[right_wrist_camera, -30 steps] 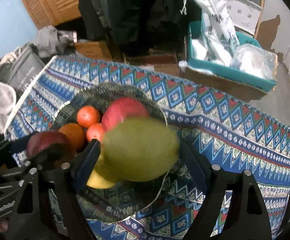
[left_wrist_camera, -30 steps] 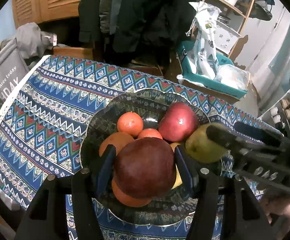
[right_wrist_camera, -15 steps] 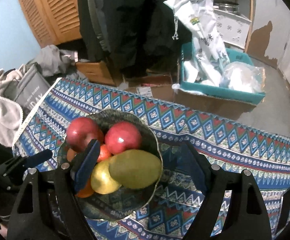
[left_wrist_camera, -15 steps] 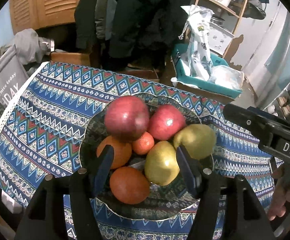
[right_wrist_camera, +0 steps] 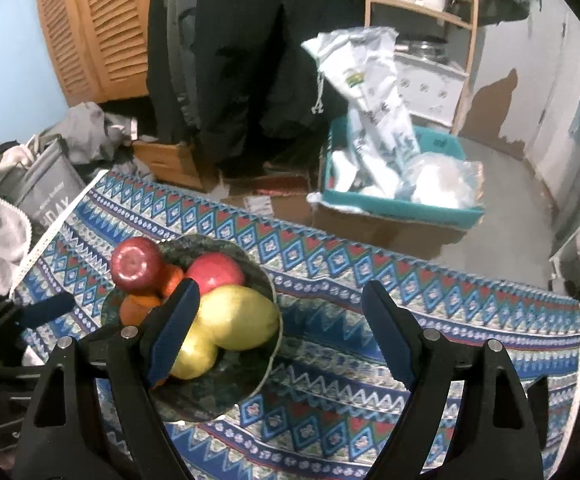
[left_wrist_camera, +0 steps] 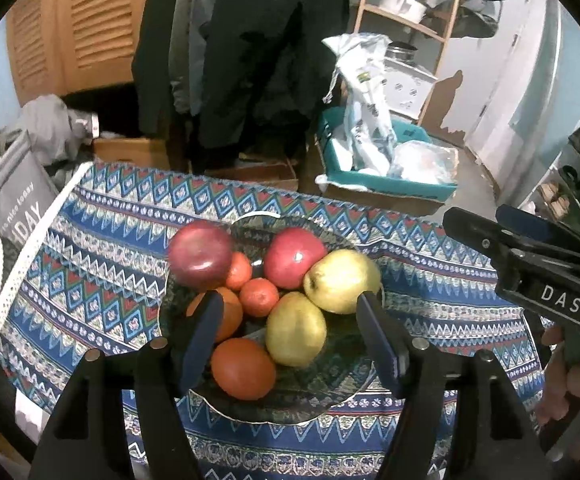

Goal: Organize fruits

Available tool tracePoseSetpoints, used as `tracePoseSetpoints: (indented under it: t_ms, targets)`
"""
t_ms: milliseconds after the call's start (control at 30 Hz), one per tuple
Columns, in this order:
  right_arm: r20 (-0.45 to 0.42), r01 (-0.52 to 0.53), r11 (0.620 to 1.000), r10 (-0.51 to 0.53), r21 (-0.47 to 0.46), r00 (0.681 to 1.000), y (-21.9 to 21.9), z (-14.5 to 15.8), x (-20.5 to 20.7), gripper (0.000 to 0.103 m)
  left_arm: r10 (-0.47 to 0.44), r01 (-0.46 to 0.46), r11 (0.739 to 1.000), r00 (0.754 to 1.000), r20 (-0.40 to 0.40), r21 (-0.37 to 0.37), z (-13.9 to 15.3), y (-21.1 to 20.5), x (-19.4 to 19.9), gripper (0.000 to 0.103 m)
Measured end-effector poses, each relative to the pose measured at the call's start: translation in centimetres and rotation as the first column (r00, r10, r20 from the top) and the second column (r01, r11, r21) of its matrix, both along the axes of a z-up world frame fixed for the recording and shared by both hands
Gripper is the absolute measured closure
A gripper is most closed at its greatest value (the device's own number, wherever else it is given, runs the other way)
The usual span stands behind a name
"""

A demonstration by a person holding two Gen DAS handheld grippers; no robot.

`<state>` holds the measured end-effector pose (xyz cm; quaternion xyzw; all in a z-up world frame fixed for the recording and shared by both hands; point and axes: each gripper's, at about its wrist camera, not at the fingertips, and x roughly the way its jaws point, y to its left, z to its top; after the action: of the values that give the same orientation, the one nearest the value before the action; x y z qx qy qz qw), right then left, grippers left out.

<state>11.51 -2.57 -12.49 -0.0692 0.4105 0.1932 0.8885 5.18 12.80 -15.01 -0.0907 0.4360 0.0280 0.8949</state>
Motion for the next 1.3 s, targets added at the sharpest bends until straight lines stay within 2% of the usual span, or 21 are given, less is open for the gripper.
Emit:
tracePoseSetpoints:
  t_ms: [100, 333, 400, 633, 867, 1300]
  targets:
    - [0.037, 0.017, 1.000, -0.016, -0.014, 0.999, -0.7, 1.1, -0.6, 0.019, -0.006, 0.005, 1.000, 1.000, 0.022, 0.018, 1.2, -0.5, -0.4, 0.027]
    - [0.114, 0.046, 0.998, -0.042, -0.030, 0.993, -1.9, 3.6, -2.3, 0.017, -0.014, 0.011, 0.999, 0.996, 0.089, 0.031, 4.3, -1.5, -1.3, 0.027]
    - [0.138, 0.054, 0.998, -0.049, -0.030, 0.989, -2.2, 4.4, -2.8, 0.017, -0.020, 0.016, 0.999, 0.993, 0.113, 0.040, 5.2, -1.9, -1.7, 0.023]
    - [0.202, 0.090, 0.996, -0.091, 0.013, 0.975, -4.1, 7.0, -4.4, 0.017, -0.048, 0.040, 0.998, 0.982, 0.181, 0.050, 7.9, -3.3, -2.9, 0.019]
    - [0.259, 0.132, 0.990, -0.142, 0.054, 0.955, -6.7, 9.5, -6.1, 0.017, -0.085, 0.075, 0.996, 0.972, 0.217, 0.051, 9.4, -4.9, -3.8, 0.016]
    - [0.360, 0.205, 0.974, -0.226, 0.096, 0.905, -12.0, 12.5, -9.0, 0.016, -0.114, 0.105, 0.993, 0.952, 0.284, 0.046, 12.0, -6.6, -5.1, 0.004]
